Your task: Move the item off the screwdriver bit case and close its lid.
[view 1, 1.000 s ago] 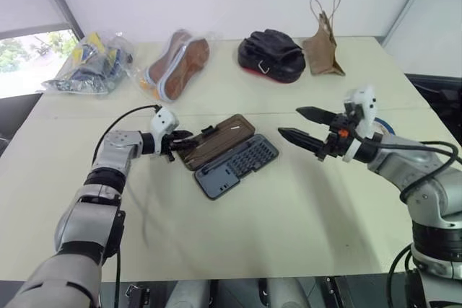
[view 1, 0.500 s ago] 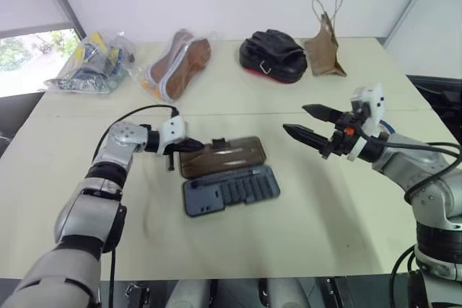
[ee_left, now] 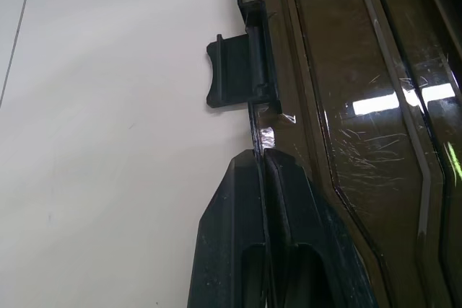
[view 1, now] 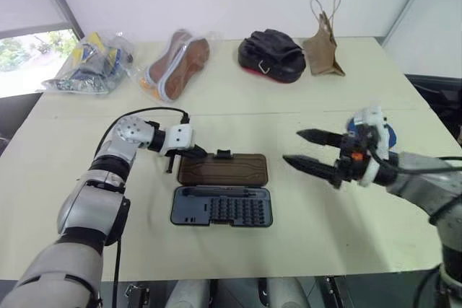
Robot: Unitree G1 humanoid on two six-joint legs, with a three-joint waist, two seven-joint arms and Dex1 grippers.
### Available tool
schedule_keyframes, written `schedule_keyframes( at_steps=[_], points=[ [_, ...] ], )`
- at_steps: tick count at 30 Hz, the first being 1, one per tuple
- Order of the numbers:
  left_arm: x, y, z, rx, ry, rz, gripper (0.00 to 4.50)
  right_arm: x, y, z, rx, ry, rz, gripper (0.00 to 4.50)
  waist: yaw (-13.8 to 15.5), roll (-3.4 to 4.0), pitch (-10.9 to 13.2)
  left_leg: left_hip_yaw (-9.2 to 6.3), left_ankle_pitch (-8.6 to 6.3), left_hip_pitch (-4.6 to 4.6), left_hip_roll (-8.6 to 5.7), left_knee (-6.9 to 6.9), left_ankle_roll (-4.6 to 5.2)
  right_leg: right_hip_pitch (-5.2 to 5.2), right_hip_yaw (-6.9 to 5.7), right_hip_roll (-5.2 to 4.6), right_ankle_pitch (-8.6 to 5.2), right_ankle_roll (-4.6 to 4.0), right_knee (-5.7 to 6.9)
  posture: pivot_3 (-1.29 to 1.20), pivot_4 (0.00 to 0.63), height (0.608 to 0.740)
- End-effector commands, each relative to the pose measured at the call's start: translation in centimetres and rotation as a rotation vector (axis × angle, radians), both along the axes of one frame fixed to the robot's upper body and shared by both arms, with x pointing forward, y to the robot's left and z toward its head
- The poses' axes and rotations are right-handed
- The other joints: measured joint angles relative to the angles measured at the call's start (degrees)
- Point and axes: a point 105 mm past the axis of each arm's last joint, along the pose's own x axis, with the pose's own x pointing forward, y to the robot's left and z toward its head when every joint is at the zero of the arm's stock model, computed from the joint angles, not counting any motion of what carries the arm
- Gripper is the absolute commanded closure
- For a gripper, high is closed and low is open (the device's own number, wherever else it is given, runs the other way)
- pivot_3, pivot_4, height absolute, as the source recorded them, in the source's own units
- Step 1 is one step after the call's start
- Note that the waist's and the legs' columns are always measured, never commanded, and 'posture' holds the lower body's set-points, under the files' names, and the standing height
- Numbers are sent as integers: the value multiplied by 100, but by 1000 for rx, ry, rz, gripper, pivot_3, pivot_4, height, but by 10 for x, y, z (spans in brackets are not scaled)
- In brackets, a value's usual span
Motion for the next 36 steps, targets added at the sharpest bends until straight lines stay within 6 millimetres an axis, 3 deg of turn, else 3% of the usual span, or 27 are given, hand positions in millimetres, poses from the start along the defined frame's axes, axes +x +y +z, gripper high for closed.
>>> schedule_keyframes(
  at_steps=[1,6,7,9,12,14,17,19,21,23,26,31,34,36],
  points=[
    [3,11,-1,7,2,60,4433,-14,5,5,-29,-11,68,0,-1,-1,0,0,0,4,1,0,0,4,-1,0,0,1,1,0,150,740],
    [4,12,-1,-7,17,77,4433,-10,6,6,-26,-13,74,0,-5,-1,0,0,0,13,2,4,0,14,0,1,2,4,2,0,150,740],
    [5,12,-1,-10,11,81,4178,-10,6,6,-26,-12,75,0,-5,-1,0,0,0,13,2,5,0,14,0,1,2,4,3,0,150,740],
    [5,12,0,-10,4,83,3577,-9,7,6,-26,-11,80,0,-2,-1,0,-1,0,13,3,5,0,14,0,2,2,4,3,0,150,740],
    [12,12,8,-26,-61,113,2074,-7,7,5,-28,-10,79,0,8,-2,0,0,0,12,2,5,0,13,0,1,2,4,2,0,150,740],
    [19,10,24,-103,-86,149,1112,-7,6,5,-31,-9,79,0,23,-2,0,0,0,12,2,5,0,13,0,0,2,4,1,0,150,740],
    [27,12,55,-244,-86,204,1112,-8,5,3,-43,-9,76,0,27,-7,3,0,0,7,2,6,0,9,0,0,2,4,1,0,150,740],
    [27,19,88,-426,64,239,1112,-9,3,3,-42,-7,71,0,23,-16,9,-3,0,-2,2,12,0,5,-3,1,2,4,2,0,150,740],
    [11,28,117,-565,241,202,1112,-9,2,2,-36,-3,68,0,-9,-15,11,-15,-7,-33,12,57,12,-8,-19,14,2,4,11,0,150,740],
    [-16,32,128,-591,349,169,1112,-9,1,1,-30,1,66,0,-122,-12,10,-12,-13,-34,14,65,22,-4,-15,15,1,6,10,0,150,740],
    [-49,32,122,-568,419,173,1112,-8,2,-1,-23,5,69,0,-202,10,-1,2,-26,-22,14,63,40,2,8,12,-1,9,6,0,150,740],
    [-99,37,88,-496,481,251,1112,0,5,-2,-22,2,81,0,-155,3,6,3,-21,-15,23,64,28,2,10,13,0,7,10,0,150,740],
    [-122,38,70,-450,490,280,1958,6,6,-1,-34,-9,97,0,-116,5,7,5,-21,-15,31,62,26,1,10,16,1,4,7,0,150,740],
    [-128,37,66,-459,479,299,3015,11,6,-1,-45,-14,106,0,-63,5,7,3,-20,-16,30,62,23,4,6,15,1,3,4,0,150,740]
  ],
)
